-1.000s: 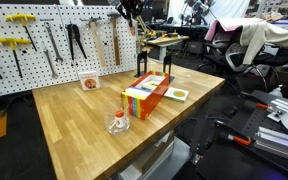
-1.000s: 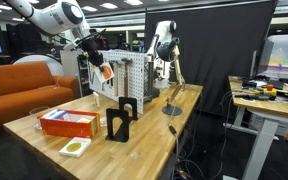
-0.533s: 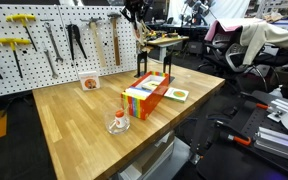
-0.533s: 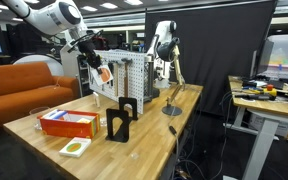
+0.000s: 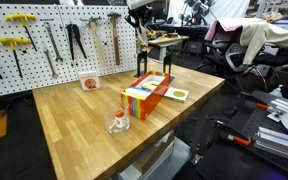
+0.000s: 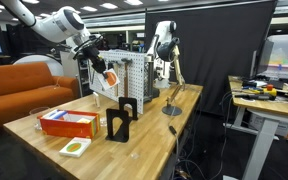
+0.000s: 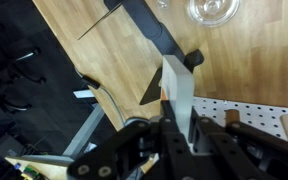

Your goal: Remove the book that's slightly open and put it on the black thing nearest to the box

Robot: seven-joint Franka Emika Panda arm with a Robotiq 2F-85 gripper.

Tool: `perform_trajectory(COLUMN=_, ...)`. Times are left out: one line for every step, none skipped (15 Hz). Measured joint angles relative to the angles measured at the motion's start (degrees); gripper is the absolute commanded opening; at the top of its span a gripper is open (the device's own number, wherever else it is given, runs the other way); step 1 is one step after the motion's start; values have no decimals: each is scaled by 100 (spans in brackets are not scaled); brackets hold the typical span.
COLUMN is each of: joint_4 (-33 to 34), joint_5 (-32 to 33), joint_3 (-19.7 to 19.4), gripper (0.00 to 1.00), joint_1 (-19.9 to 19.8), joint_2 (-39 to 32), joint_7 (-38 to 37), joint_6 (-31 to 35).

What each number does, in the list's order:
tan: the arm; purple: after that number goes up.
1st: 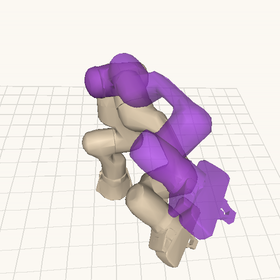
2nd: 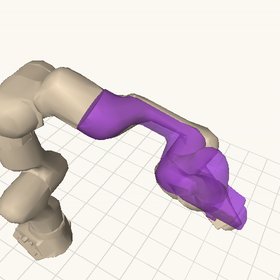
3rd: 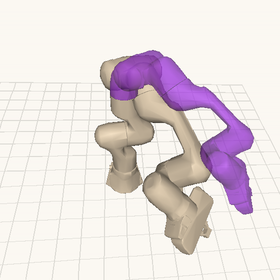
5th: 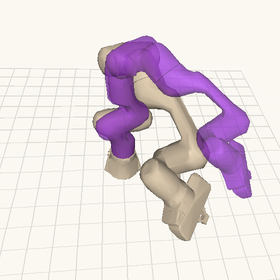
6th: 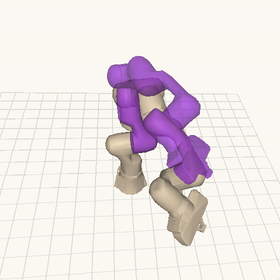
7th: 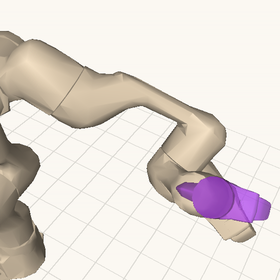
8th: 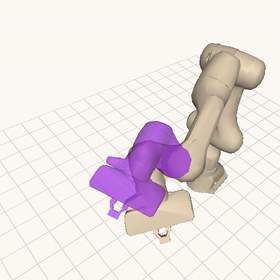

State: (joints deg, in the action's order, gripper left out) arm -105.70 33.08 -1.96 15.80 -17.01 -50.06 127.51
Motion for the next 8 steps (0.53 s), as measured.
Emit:
perform_trajectory(joint_4=-2, joint_5=213, joint_3=-49, gripper=4, joint_1=-2, joint_2=-51, joint_7=-199, joint_6=-3)
perform_trajectory(joint_4=-3, joint_5=389, joint_3=-86, gripper=4, joint_1=-5, joint_2=-93, joint_7=-377, joint_6=-12)
perform_trajectory(joint_4=-5, joint_5=520, joint_3=-108, gripper=4, joint_1=-9, joint_2=-128, joint_7=-536, joint_6=-30)
perform_trajectory(joint_4=-9, joint_5=615, joint_3=-120, gripper=4, joint_1=-13, joint_2=-158, joint_7=-684, joint_6=-64)
perform_trajectory(joint_4=-16, joint_5=685, joint_3=-123, gripper=4, joint_1=-15, joint_2=-175, joint_7=-833, joint_6=-151)
perform_trajectory(joint_4=-28, joint_5=724, joint_3=-125, gripper=4, joint_1=-17, joint_2=-176, joint_7=-995, joint_6=-257)
perform_trajectory(joint_4=-36, joint_5=824, joint_3=-134, gripper=4, joint_1=-21, joint_2=-176, joint_7=-1200, joint_6=-363)
perform_trajectory(joint_4=-42, joint_5=989, joint_3=-151, gripper=4, joint_1=-24, joint_2=-176, joint_7=-1444, joint_6=-466)
